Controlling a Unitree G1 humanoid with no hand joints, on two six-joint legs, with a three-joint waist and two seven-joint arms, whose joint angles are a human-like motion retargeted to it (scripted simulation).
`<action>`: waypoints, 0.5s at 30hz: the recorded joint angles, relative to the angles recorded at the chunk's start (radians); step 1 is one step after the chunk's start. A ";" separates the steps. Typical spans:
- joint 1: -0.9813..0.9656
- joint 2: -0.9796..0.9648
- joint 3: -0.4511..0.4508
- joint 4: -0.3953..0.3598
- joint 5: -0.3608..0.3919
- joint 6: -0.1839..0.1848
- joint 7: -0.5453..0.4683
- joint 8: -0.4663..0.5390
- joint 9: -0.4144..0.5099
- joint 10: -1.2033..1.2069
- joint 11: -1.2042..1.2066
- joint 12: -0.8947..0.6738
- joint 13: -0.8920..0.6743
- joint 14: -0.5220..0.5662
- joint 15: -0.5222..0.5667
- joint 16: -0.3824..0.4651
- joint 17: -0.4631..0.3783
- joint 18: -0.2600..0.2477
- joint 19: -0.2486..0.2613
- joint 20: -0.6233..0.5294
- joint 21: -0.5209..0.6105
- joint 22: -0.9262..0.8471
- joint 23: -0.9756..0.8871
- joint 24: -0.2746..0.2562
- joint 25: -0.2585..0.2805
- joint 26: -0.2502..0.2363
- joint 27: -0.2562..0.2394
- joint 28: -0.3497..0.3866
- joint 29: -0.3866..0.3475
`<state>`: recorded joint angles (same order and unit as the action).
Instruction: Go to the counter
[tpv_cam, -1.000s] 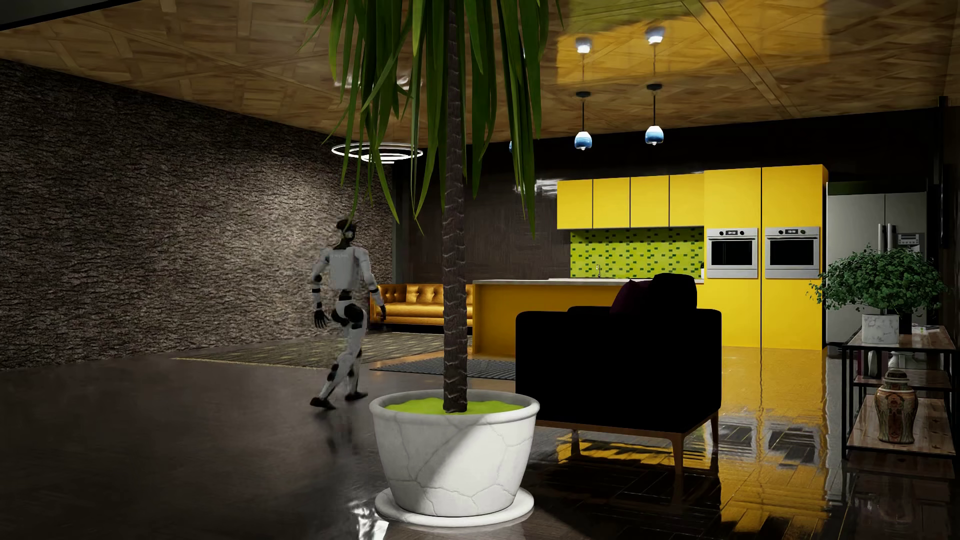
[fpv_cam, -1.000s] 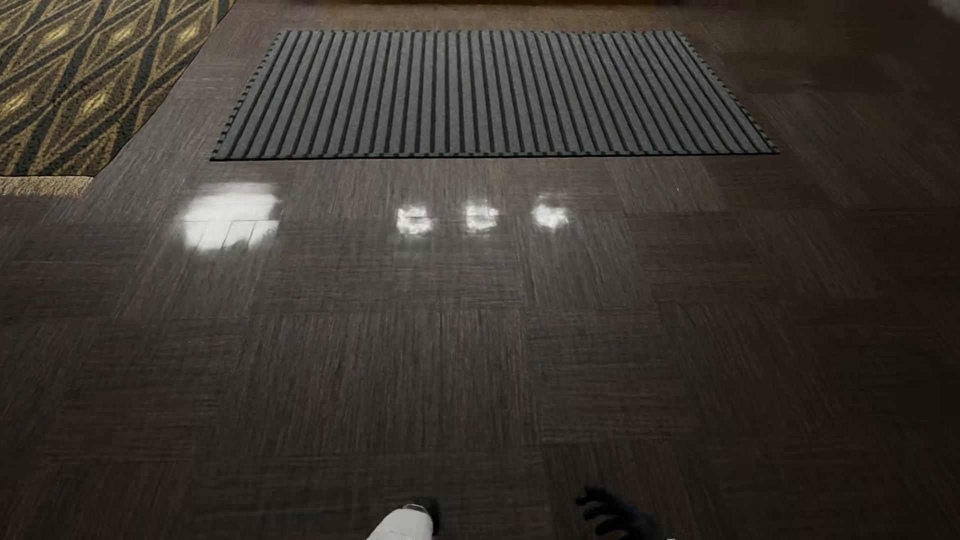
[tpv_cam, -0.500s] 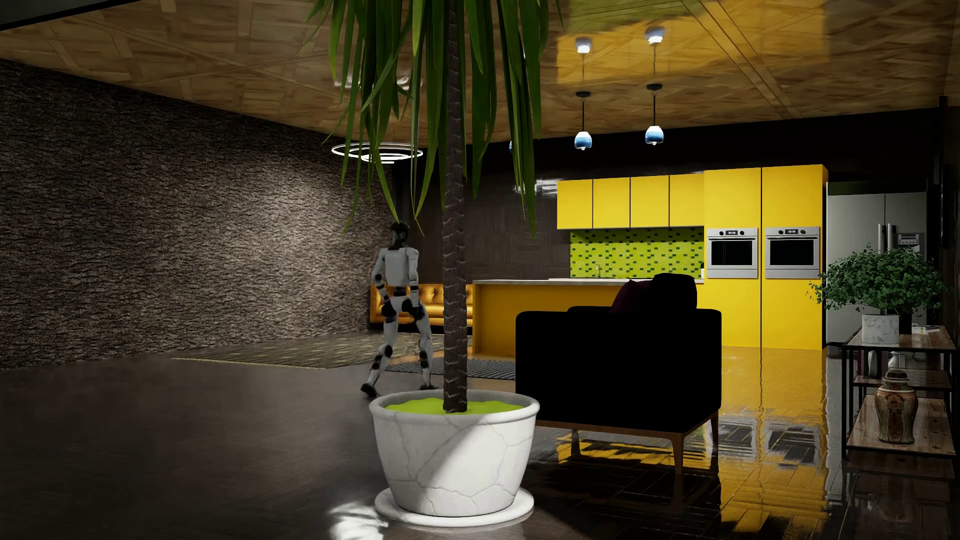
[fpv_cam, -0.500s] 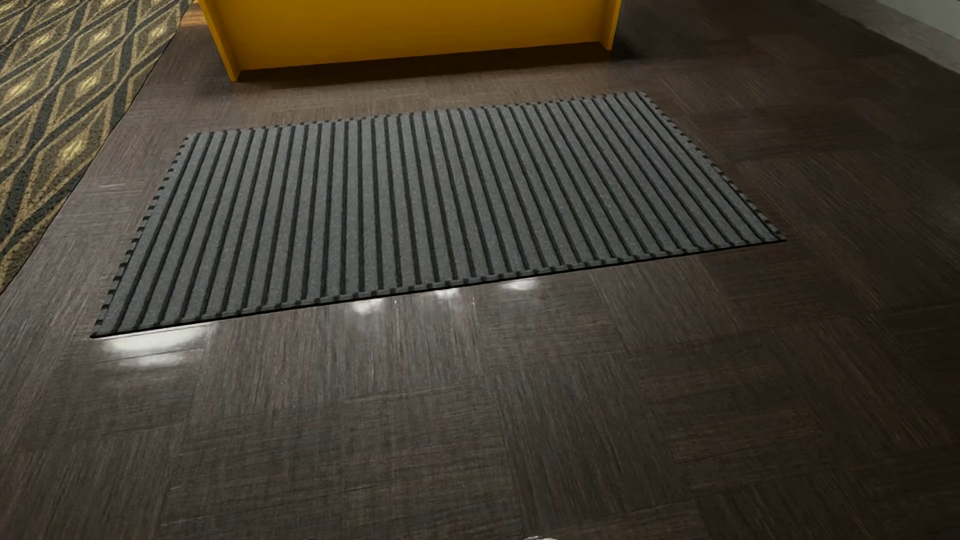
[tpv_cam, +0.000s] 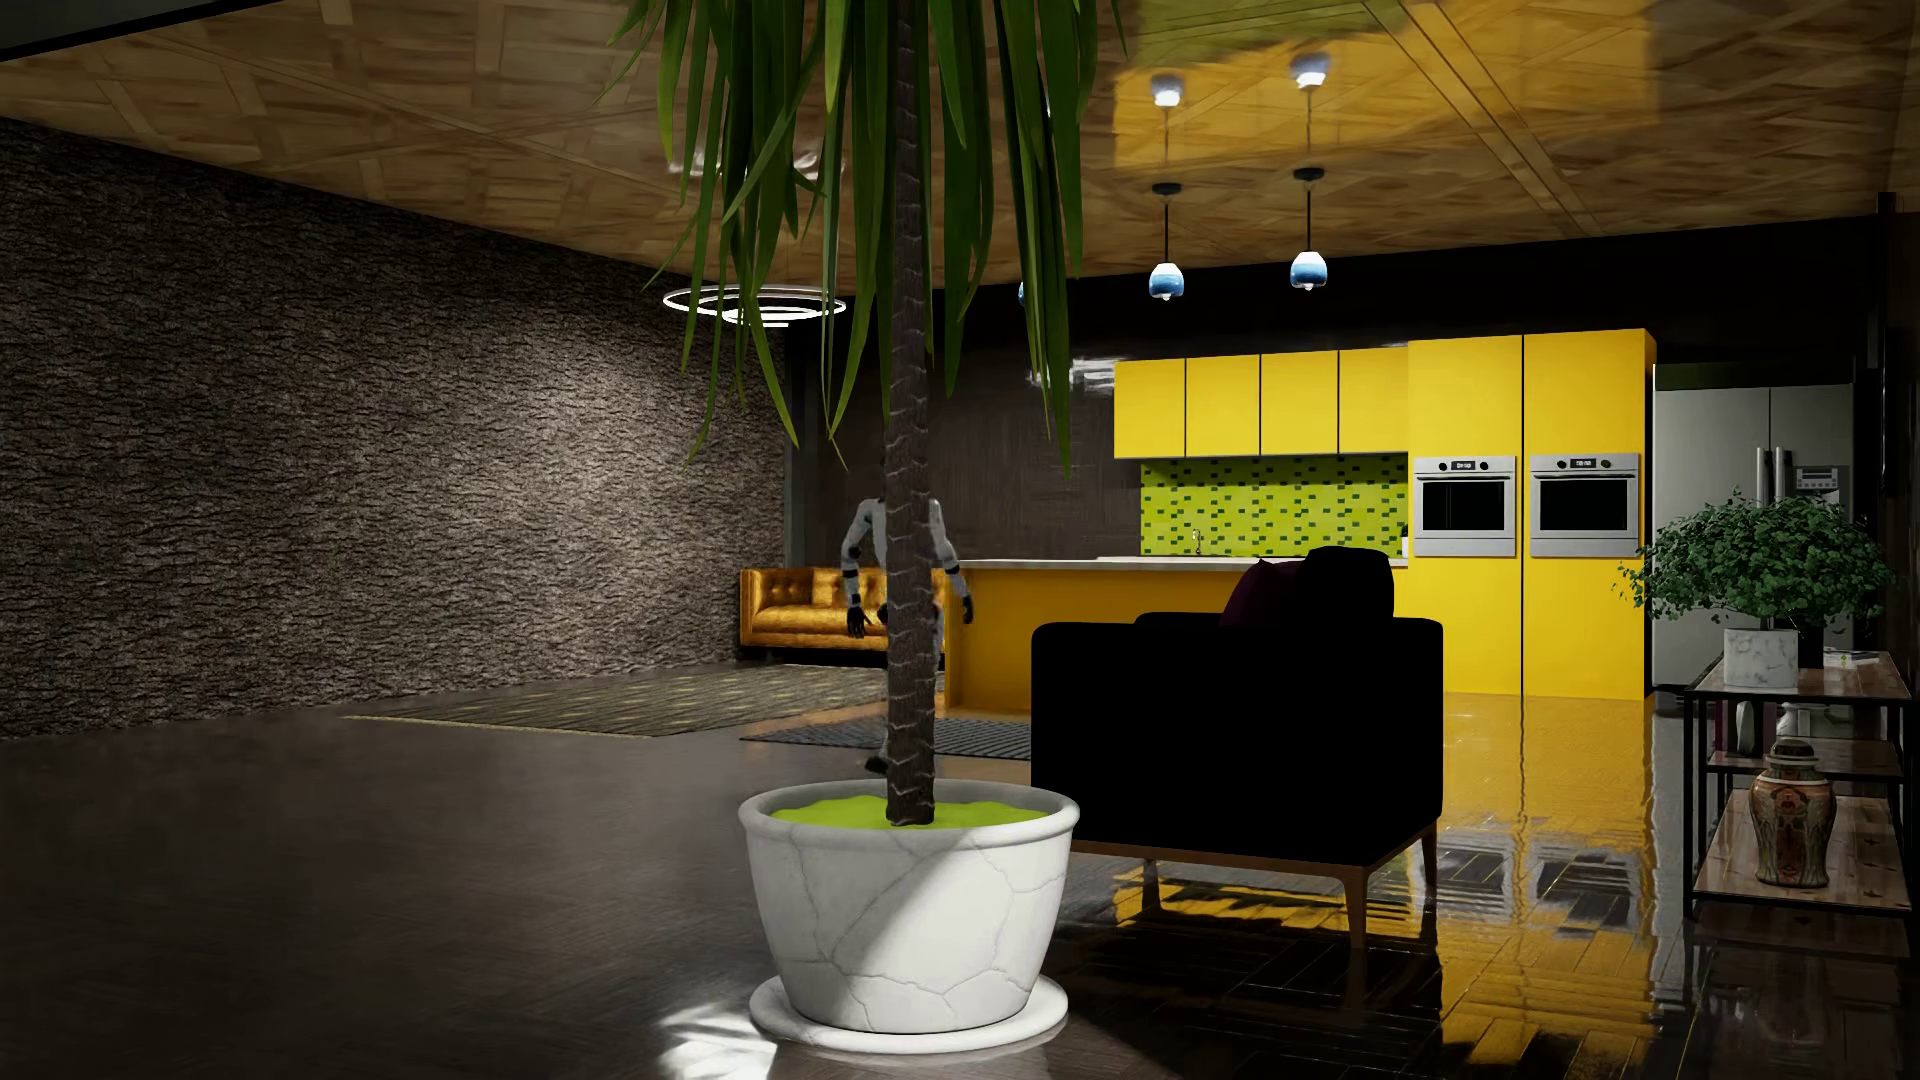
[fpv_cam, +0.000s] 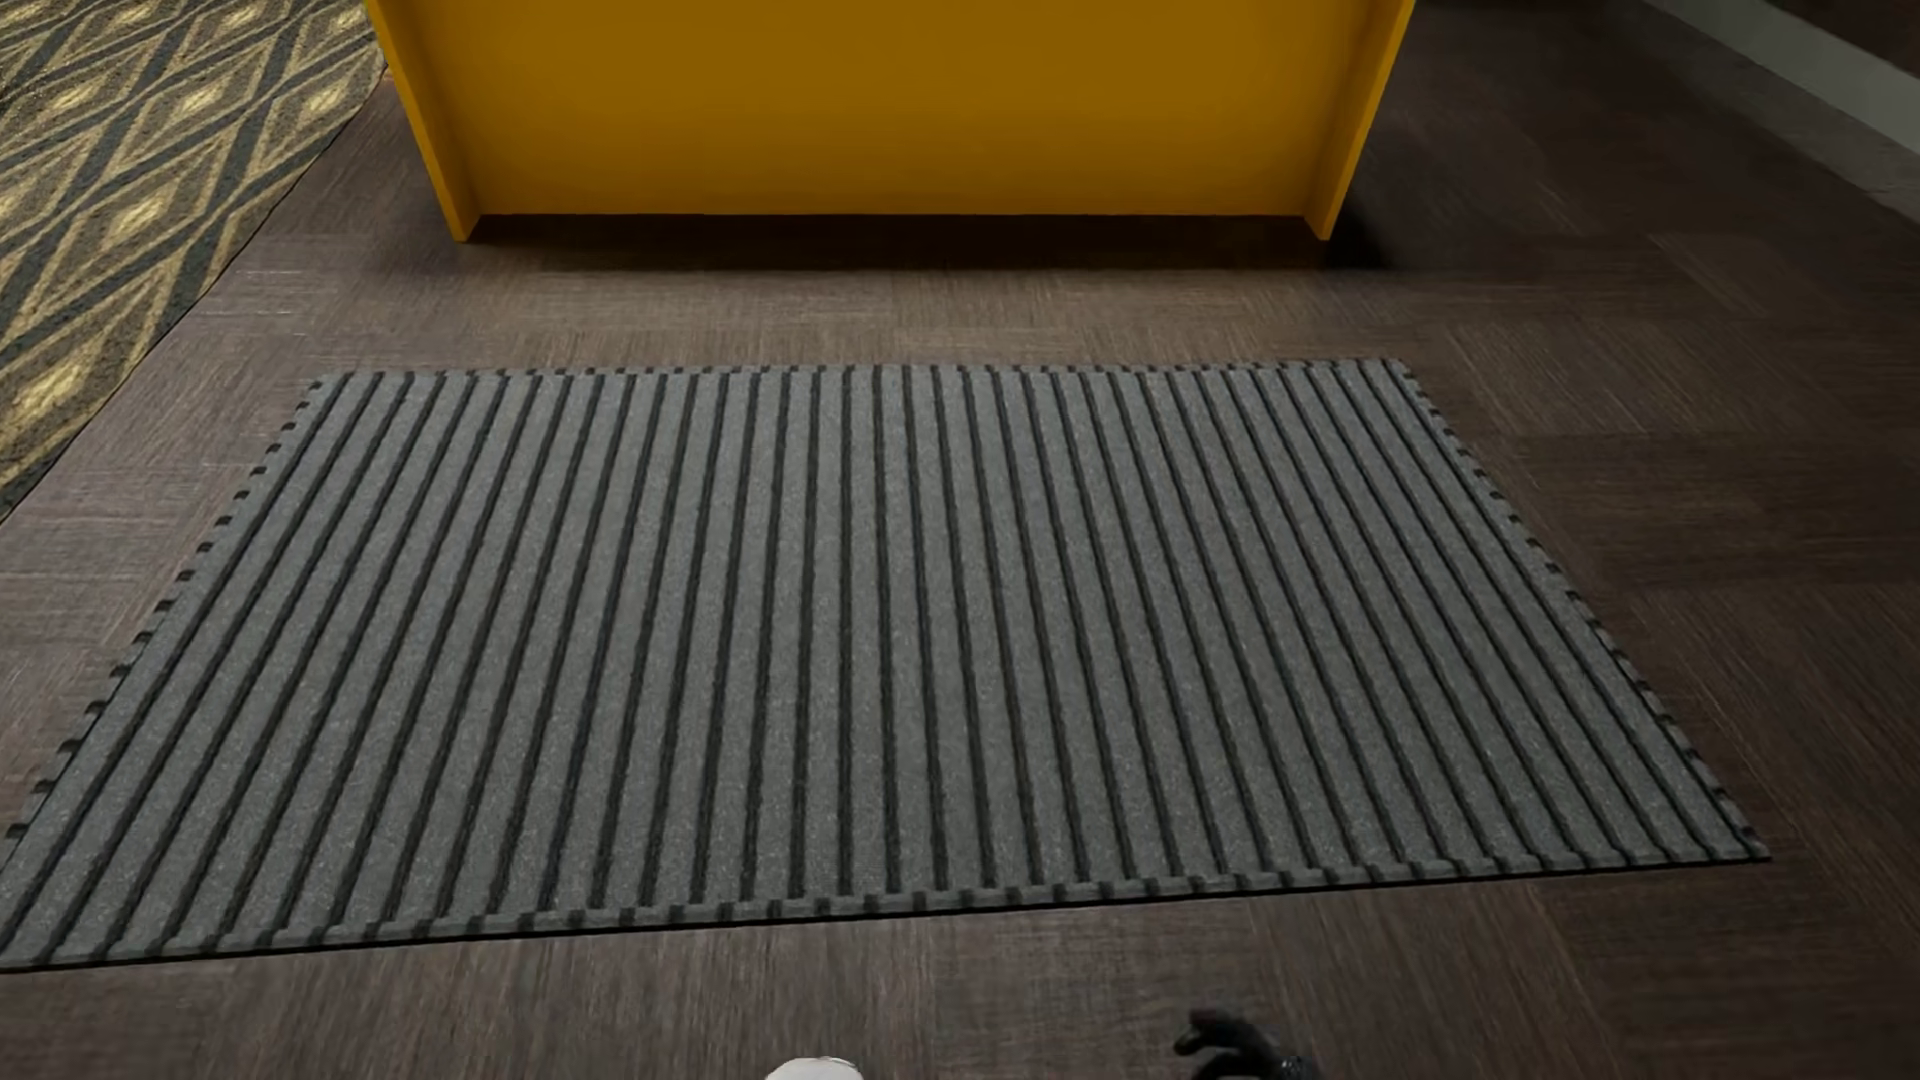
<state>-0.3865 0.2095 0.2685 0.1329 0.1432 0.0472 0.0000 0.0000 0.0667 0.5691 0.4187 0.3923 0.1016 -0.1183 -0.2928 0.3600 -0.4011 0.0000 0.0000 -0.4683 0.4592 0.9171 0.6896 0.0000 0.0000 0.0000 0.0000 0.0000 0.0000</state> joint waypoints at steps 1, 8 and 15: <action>-0.022 0.034 0.018 0.019 -0.009 0.005 0.000 0.000 -0.017 -0.251 0.002 0.013 -0.034 0.178 -0.044 -0.003 -0.006 0.000 0.000 0.000 -0.032 0.012 -0.027 0.000 0.000 0.000 0.000 0.000 0.000; 0.028 -0.107 0.005 -0.107 -0.163 -0.068 0.000 0.000 0.011 0.228 0.852 -0.009 0.016 -0.369 0.523 -0.014 0.048 0.000 0.000 0.024 0.062 0.138 0.124 0.000 0.000 0.000 0.000 0.000 0.000; 0.411 -0.750 -0.334 -0.086 -0.072 0.054 0.000 0.000 0.072 0.016 0.540 -0.153 0.172 -0.389 0.521 -0.002 0.048 0.000 0.000 0.172 0.247 -0.327 0.290 0.000 0.000 0.000 0.000 0.000 0.000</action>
<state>0.0240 -0.5407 -0.0659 0.0470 0.0709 0.1013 0.0000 0.0000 0.1392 0.5847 0.9590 0.2396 0.2740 -0.5074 0.2279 0.3579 -0.3527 0.0000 0.0000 -0.2963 0.7059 0.5905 0.9798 0.0000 0.0000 0.0000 0.0000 0.0000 0.0000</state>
